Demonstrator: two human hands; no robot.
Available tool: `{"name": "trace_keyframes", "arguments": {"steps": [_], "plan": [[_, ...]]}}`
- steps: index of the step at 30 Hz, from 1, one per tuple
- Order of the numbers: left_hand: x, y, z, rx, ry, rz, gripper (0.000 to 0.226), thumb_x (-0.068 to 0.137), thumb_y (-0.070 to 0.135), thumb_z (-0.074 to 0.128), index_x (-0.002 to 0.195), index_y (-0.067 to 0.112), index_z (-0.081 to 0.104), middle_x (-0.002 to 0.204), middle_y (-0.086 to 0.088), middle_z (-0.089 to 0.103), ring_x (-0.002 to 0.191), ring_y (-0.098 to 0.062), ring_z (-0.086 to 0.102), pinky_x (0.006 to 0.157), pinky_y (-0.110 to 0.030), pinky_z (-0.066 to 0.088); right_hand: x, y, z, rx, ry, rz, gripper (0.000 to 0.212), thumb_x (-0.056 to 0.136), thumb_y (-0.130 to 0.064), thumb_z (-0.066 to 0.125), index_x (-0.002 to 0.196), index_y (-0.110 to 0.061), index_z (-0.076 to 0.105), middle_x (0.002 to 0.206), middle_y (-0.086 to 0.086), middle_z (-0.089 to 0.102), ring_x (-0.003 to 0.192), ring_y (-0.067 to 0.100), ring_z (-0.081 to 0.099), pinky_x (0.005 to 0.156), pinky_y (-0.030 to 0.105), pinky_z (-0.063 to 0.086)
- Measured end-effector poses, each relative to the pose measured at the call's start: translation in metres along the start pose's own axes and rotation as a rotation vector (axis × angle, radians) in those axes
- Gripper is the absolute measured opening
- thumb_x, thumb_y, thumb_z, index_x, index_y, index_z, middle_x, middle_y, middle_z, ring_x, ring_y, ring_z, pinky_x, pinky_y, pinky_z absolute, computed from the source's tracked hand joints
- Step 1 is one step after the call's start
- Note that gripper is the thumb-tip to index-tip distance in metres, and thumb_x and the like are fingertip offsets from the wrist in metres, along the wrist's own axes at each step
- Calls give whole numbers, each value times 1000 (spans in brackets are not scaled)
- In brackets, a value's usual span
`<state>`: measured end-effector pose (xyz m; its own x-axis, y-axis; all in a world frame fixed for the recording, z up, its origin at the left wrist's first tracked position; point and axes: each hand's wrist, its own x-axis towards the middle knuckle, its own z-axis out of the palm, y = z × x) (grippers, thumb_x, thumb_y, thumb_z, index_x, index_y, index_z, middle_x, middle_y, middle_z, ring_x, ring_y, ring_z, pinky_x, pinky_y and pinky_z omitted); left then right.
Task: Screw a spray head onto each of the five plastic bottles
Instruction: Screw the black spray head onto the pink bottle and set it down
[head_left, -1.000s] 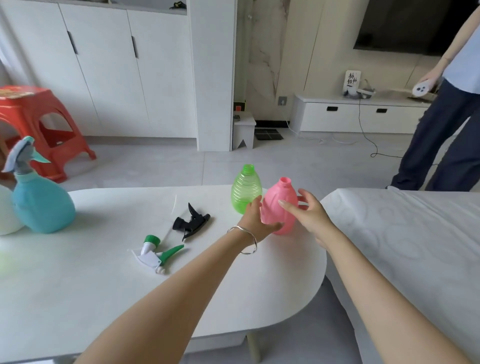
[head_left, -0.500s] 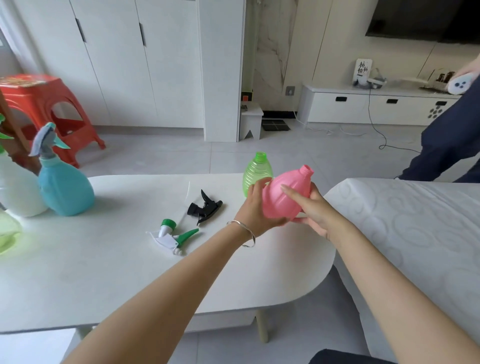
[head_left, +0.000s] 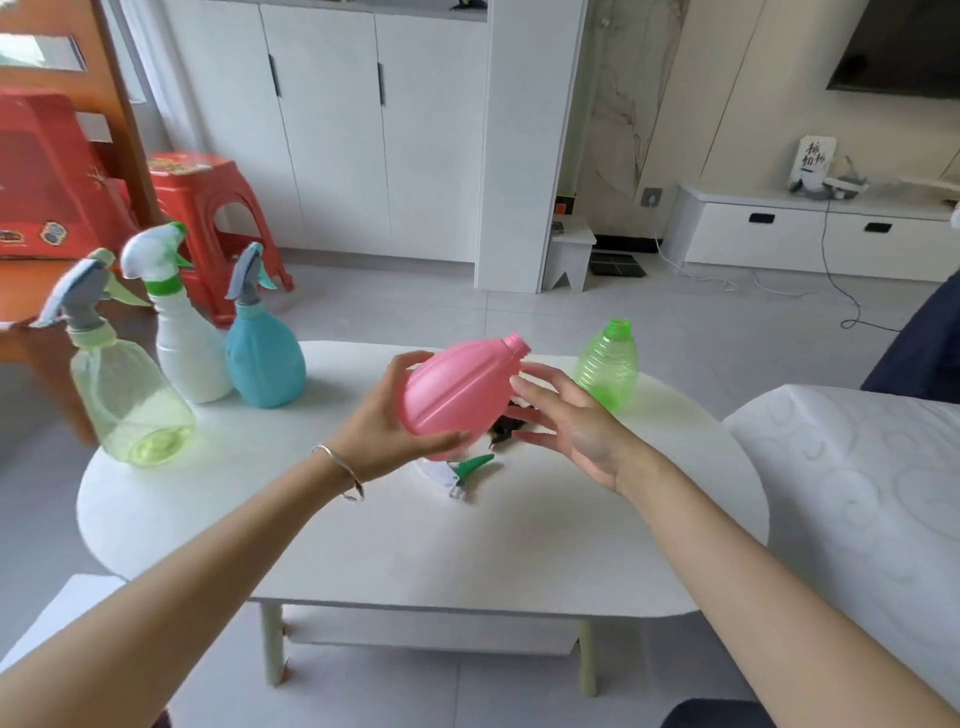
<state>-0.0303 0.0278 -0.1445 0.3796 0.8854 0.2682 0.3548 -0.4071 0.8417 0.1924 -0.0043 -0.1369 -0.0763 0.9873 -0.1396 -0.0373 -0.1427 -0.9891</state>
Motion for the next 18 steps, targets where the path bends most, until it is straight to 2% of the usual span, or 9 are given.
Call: {"name": "trace_keyframes", "arguments": {"steps": [3,8,11,12,15,18], "plan": [[-17,-23,-40,35,51,-50,86,57,36,87,127,30,36,107,13,49,93,-5,56,56,-10,51,14,12,12,-126,36,-25,43,85,-31,65,124,-23,52,120,0,61,102,7,62,78,19,52],[-39,-51,-75,24,105,-114,85,53,46,83,124,33,38,108,17,52,95,-5,57,57,-12,53,38,37,15,-340,62,-39,40,82,-29,70,119,-24,56,127,1,55,111,10,57,82,16,43],[-46,-65,-81,3,126,-145,88,49,54,83,123,35,39,109,16,53,96,-5,58,59,-14,54,50,47,10,-487,69,-50,37,81,-31,71,114,-30,55,125,-3,56,119,13,52,95,23,39],[-48,-69,-82,-1,135,-152,88,47,56,79,122,36,39,110,17,53,96,-5,58,60,-14,54,54,49,9,-542,72,-61,37,81,-31,71,114,-31,55,124,-5,56,120,13,51,96,21,38],[-49,-78,-79,-20,137,-167,88,45,58,77,121,36,40,110,16,53,97,-5,57,59,-12,53,63,53,6,-676,77,-82,45,82,-30,69,124,-22,55,123,-5,56,115,9,49,81,5,33],[-41,-79,-77,-24,142,-172,87,45,58,76,121,37,40,109,18,53,96,-1,57,58,-11,52,69,55,1,-785,62,-59,54,85,-29,67,134,-17,48,137,-2,51,118,6,45,91,12,28]]}}
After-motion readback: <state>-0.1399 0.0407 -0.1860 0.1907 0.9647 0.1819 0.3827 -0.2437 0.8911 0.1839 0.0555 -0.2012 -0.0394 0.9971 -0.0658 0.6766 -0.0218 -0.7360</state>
